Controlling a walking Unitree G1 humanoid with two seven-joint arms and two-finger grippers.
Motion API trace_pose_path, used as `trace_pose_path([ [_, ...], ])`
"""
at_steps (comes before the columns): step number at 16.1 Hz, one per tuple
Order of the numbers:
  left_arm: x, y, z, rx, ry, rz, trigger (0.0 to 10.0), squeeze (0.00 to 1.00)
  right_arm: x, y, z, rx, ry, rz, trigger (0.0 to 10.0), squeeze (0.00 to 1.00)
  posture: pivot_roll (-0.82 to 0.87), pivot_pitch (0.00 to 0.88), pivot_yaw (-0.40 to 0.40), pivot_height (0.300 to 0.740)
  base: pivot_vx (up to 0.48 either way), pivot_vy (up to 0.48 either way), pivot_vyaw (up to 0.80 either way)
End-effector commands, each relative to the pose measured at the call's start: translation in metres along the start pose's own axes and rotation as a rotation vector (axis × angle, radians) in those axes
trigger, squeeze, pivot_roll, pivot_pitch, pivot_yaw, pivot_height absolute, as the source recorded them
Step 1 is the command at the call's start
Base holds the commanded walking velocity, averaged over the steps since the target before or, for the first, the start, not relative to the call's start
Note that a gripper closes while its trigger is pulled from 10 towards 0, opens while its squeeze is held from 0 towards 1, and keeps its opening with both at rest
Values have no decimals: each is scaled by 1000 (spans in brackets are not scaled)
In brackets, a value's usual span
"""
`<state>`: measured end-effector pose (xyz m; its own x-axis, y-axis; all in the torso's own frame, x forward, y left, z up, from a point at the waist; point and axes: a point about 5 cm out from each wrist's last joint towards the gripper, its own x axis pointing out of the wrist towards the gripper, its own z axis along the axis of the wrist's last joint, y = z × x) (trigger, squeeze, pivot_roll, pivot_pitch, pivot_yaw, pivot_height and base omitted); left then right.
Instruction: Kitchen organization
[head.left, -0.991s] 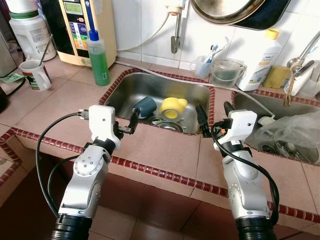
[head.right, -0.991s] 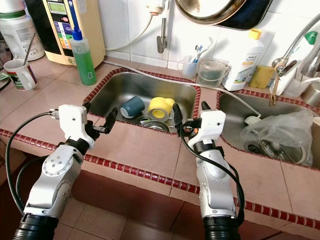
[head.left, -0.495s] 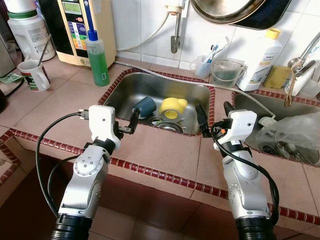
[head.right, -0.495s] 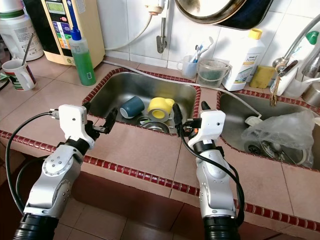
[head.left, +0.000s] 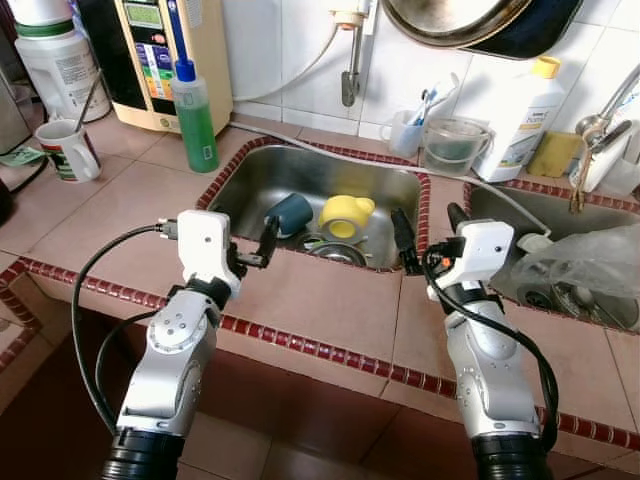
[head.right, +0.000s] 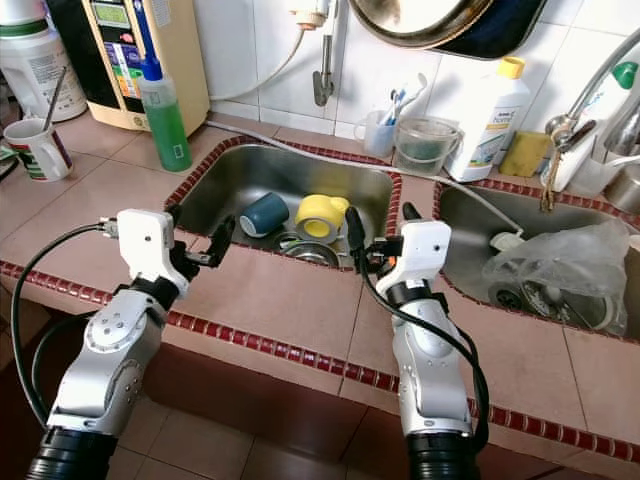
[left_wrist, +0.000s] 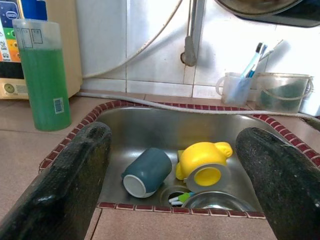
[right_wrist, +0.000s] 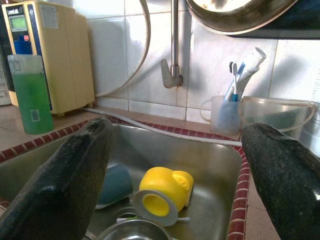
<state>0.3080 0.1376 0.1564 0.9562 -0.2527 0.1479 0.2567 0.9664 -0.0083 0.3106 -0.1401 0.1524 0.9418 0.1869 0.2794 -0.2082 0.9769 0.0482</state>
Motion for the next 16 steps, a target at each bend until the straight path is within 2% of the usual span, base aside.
trace_pose_path([
  [1,1,-2,3,14,-13,-15,10000,0,1,1,7,-15,-32,6,10000,1000,65,0,-9,740,0,0,0],
  [2,-1,-4,1,25,-29,-15,10000,0,-1,1,4,-37,-26,-20,10000,1000,65,0,-9,740,0,0,0],
  [3,-6,-1,-3,6,-36,11,10000,0,-9,3,-3,-74,3,-44,10000,0,68,0,-48,740,0,0,0],
  [6,-11,4,-8,-22,-40,53,10000,0,-19,6,-13,-111,44,-67,10000,0,71,0,-50,740,0,0,0],
  [16,-11,7,-5,-22,-57,68,10000,0,-17,4,-14,-123,54,-92,10000,0,80,0,-57,740,0,0,0],
])
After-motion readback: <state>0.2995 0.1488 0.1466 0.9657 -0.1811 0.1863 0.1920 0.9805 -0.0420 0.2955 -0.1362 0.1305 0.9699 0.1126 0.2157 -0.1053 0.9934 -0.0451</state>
